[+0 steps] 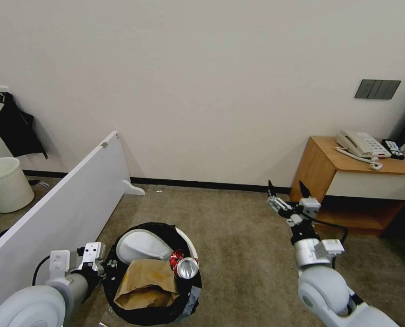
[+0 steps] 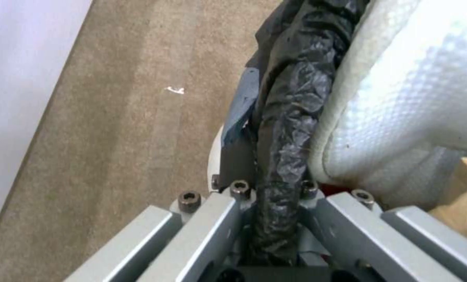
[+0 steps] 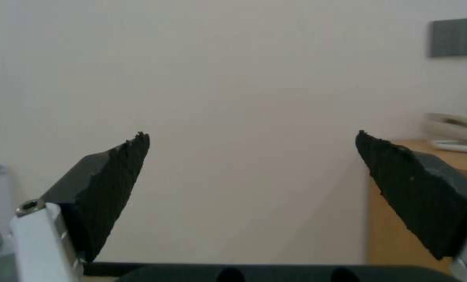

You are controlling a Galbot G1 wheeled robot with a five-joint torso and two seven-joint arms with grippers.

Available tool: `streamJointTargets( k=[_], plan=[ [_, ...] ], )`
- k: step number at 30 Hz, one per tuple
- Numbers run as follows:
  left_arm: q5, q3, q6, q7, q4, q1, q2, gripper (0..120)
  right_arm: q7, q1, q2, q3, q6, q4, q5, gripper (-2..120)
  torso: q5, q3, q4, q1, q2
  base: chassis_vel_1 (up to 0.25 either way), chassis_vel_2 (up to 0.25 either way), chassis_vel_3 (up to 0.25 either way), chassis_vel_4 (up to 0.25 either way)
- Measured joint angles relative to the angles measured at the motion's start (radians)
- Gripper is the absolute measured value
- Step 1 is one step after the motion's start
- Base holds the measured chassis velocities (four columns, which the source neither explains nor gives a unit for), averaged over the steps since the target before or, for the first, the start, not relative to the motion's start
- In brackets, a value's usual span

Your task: Pick up the trash bin, then pick up the garbage from the floor and place it into the trash bin.

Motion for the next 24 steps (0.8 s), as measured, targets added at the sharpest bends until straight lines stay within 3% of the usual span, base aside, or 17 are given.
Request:
streamJointTargets(
  k=[8,15,17,24],
  plan=[
    [0.005,-0.015,0.000,0.007,-0.003,-0.001,-0.019,0,-0.112,-0.135,0.075,0.208,-0.064,0.036,-0.149,100,0.0000,0.000,0.0001,0.000,0.000,0.000,0.000,0.000,0.000],
    [0.007,-0.014,0.000,0.009,-0.001,-0.005,-0.025,0,-0.225,-0.163,0.185,0.304,-0.116,0.057,-0.159,100,-0.0001,0.000,0.0004,0.000,0.000,0.000,0.000,0.000,0.000],
    [0.010,-0.013,0.000,0.011,0.006,-0.008,-0.031,0,-0.300,-0.178,0.266,0.362,-0.125,0.062,-0.183,100,0.0002,0.000,0.0000,0.000,0.000,0.000,0.000,0.000,0.000],
    [0.020,-0.015,0.000,0.017,0.019,-0.008,-0.039,0,-0.389,-0.196,0.332,0.419,-0.133,0.084,-0.180,100,-0.0001,0.000,0.0001,0.000,0.000,0.000,0.000,0.000,0.000]
  ],
)
